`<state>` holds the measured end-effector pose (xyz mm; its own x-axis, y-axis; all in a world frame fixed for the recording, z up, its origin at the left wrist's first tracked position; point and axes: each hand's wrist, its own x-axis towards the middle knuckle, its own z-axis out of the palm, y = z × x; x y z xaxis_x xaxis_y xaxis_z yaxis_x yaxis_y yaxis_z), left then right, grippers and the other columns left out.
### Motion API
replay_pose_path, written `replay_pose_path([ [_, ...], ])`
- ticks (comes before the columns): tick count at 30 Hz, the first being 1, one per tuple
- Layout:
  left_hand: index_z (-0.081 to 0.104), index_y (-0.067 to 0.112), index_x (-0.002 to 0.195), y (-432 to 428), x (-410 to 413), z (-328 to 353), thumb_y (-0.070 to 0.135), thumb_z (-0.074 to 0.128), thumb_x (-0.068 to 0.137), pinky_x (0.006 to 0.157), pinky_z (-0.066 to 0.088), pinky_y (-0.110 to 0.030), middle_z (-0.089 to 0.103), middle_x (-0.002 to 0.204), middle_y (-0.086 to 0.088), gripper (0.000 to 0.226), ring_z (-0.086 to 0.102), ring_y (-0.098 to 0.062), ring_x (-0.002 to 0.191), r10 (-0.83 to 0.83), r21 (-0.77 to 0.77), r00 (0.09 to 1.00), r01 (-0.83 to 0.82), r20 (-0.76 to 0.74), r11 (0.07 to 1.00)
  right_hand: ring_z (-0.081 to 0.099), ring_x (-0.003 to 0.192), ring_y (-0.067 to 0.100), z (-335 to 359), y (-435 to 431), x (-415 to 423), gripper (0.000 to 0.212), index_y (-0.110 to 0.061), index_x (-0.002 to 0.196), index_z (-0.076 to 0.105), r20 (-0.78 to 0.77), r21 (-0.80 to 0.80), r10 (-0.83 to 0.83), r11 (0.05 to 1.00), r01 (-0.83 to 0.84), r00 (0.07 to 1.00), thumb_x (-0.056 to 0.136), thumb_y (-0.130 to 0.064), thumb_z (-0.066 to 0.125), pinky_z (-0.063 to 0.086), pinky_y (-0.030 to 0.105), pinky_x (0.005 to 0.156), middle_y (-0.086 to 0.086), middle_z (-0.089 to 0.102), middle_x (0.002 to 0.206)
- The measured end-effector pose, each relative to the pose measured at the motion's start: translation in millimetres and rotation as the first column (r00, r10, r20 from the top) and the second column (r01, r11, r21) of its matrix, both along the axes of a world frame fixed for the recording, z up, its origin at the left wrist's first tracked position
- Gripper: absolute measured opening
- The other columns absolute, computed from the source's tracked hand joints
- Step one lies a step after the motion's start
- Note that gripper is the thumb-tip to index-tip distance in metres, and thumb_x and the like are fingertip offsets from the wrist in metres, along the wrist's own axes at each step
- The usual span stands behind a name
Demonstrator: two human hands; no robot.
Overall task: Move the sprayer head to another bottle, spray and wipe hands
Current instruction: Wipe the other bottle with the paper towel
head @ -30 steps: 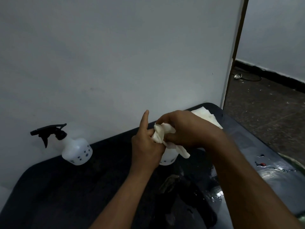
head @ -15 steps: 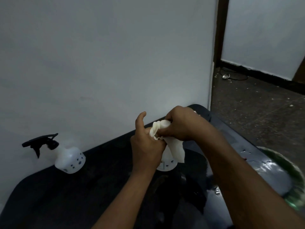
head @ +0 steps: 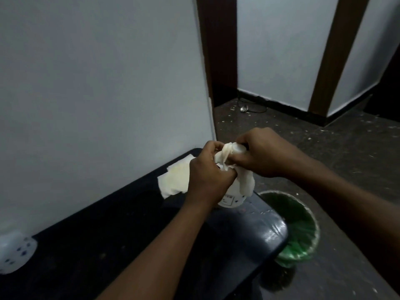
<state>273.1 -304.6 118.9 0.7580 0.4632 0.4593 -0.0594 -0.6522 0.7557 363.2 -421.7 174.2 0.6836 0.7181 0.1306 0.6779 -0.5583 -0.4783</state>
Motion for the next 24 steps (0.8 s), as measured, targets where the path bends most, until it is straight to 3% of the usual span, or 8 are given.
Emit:
replay_pose_path([
  [5,0.055,0.024,0.109,-31,36,-13,0.038,0.081,0.072,0.064,0.047,-0.008,0.067,0.095,0.014,0.048,0.064,0.002,0.084,-0.146,-0.002,0.974,0.148,-0.174,0.989,0.062,0.064,0.011,-17,-52,40,0.022,-0.015,0.086,0.067,-0.007,-0.073,-0.067,0.995,0.066,0.998,0.085,-0.037,0.066,0.04,0.024,0.047,0.001,0.067,0.078],
  [9,0.056,0.027,0.102,-36,43,-30,0.049,0.076,0.073,0.066,0.045,-0.001,0.07,0.096,0.011,0.042,0.065,0.001,0.089,-0.138,-0.066,0.969,0.128,-0.203,0.99,0.066,0.07,0.023,-54,-81,73,0.027,-0.008,0.087,0.069,0.031,-0.191,-0.097,0.976,0.101,0.995,0.088,-0.034,0.063,0.043,0.028,0.049,0.009,0.071,0.081],
  [11,0.06,0.024,0.1,-37,44,-36,0.057,0.069,0.072,0.072,0.049,-0.008,0.071,0.094,0.01,0.045,0.066,0.001,0.088,-0.18,-0.144,0.958,0.15,-0.222,0.978,0.067,0.071,0.026,-79,-91,86,0.027,-0.006,0.086,0.069,0.043,-0.256,-0.097,0.961,0.105,0.994,0.088,-0.032,0.062,0.046,0.03,0.053,0.011,0.072,0.081],
  [15,0.062,0.021,0.101,-40,47,-48,0.063,0.055,0.068,0.085,0.054,-0.037,0.072,0.104,0.0,0.054,0.067,-0.009,0.099,-0.312,-0.311,0.904,0.218,-0.293,0.925,0.062,0.067,0.025,-135,-98,97,0.029,-0.006,0.084,0.066,-0.007,-0.343,-0.118,0.933,0.108,0.993,0.085,-0.034,0.065,0.048,0.032,0.056,0.009,0.069,0.079],
  [20,0.062,0.011,0.108,-37,53,-60,0.052,0.049,0.081,0.084,0.053,-0.042,0.074,0.106,0.0,0.051,0.067,-0.008,0.102,-0.333,-0.4,0.908,0.215,-0.255,0.891,0.059,0.066,0.027,-204,-90,109,0.029,-0.005,0.085,0.067,-0.088,-0.441,-0.182,0.889,0.126,0.979,0.082,-0.033,0.065,0.043,0.028,0.055,0.016,0.071,0.085],
  [24,0.062,0.013,0.108,-19,49,-64,0.052,0.05,0.092,0.082,0.054,-0.038,0.075,0.105,0.002,0.044,0.067,-0.008,0.104,-0.317,-0.385,0.917,0.208,-0.243,0.899,0.066,0.078,0.03,-251,-73,119,0.027,-0.002,0.088,0.066,-0.113,-0.555,-0.186,0.827,0.094,0.976,0.086,-0.028,0.06,0.042,0.028,0.059,0.017,0.072,0.093],
])
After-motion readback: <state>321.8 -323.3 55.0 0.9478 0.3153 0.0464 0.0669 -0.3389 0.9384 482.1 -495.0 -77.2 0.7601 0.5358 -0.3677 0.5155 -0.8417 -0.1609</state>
